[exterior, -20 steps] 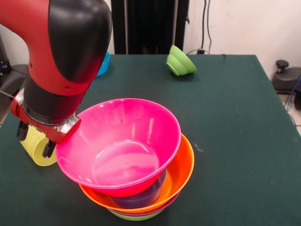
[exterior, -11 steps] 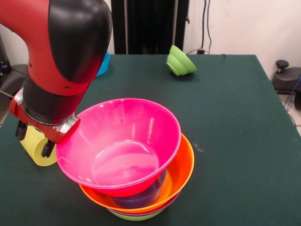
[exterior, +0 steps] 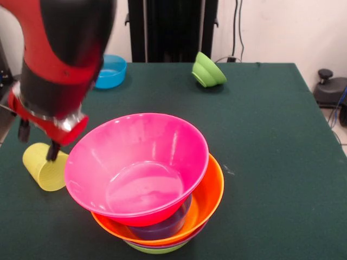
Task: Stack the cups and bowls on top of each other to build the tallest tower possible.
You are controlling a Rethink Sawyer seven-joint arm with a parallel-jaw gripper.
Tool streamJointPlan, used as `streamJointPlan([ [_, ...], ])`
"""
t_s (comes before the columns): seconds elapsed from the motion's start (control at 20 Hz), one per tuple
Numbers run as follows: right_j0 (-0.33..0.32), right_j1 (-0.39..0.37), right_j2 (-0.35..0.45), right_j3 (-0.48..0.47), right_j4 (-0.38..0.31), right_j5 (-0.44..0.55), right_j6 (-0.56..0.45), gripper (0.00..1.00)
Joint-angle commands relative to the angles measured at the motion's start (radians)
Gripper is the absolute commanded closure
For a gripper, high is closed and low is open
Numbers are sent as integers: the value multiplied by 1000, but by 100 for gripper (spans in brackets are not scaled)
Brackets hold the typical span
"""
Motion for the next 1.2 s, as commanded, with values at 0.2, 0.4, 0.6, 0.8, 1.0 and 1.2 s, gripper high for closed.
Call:
streamJointPlan([
  [0.2, -100, -358, 244, 508, -51, -244, -127, 0],
  [0.4, -131, -363, 272, 513, -81, -256, -135, 0],
  [0.6, -137, -356, 276, 504, -103, -256, -120, 0],
  [0.8, -120, -347, 254, 495, -125, -257, -86, 0],
  [1.0, -89, -331, 219, 480, -148, -259, -29, 0],
  [1.2, -61, -331, 200, 493, -151, -278, 40, 0],
])
